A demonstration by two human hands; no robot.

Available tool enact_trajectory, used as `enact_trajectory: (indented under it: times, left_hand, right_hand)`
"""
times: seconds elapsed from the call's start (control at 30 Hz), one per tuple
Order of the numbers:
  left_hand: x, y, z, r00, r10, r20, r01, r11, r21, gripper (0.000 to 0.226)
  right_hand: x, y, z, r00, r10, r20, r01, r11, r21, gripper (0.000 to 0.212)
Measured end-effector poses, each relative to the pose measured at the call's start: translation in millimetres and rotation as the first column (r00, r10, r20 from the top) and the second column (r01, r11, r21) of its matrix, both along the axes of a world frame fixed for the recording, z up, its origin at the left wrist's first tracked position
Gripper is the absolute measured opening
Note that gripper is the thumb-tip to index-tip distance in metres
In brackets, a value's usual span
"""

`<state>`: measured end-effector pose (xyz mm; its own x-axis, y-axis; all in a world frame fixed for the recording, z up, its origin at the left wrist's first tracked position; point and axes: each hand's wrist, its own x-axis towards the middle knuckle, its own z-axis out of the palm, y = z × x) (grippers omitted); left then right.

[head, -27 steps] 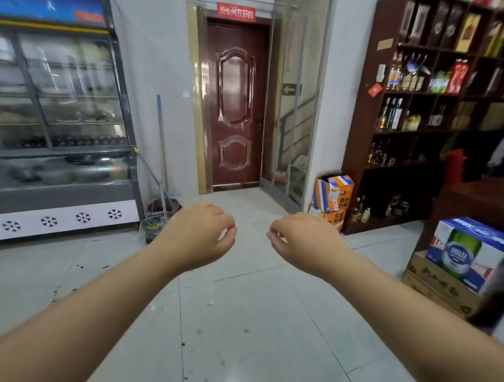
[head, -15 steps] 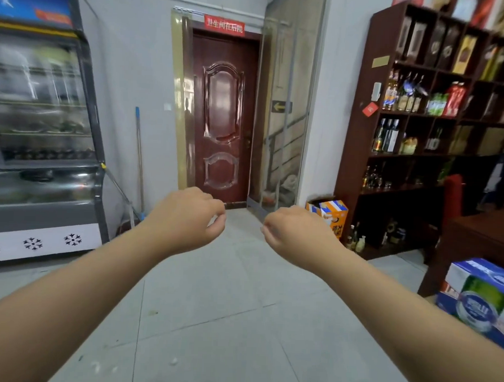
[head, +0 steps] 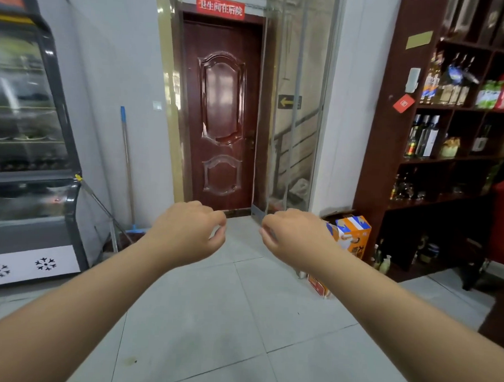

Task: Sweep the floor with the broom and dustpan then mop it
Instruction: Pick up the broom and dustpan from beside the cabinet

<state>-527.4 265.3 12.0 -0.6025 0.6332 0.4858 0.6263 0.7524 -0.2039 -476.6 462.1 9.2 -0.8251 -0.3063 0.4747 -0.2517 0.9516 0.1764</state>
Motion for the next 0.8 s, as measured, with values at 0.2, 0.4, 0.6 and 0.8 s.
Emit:
enact_trajectory:
  times: [0.2, 0.4, 0.6, 0.8]
  left_hand:
    - [-119.7, 38.5, -22.4, 0.994, 0.11, -0.008, -0.11, 0.994, -0.005, 0.028]
    - [-235.3, 61.6, -21.8, 0.953, 0.301, 0.016, -0.301, 0.954, -0.009, 0.026]
    - [-329.2, 48.3, -27.7, 0.877, 0.471, 0.089, -0.471, 0.882, -0.028, 0.024]
    - [-439.5, 13.4, -45.5, 0.812, 0.563, 0.152, -0.57, 0.822, 0.002, 0.027]
  right_hand:
    - [-140.4, 40.8, -13.4, 0.993, 0.113, 0.021, -0.112, 0.994, -0.011, 0.026]
    - [-288.2, 69.5, -14.6, 0.97, 0.238, 0.041, -0.237, 0.971, -0.03, 0.027]
    - [-411.3, 52.8, -25.7, 0.924, 0.367, 0.109, -0.361, 0.93, -0.072, 0.031]
    - [-537.0, 19.5, -44.8, 0.884, 0.462, 0.077, -0.458, 0.887, -0.059, 0.029]
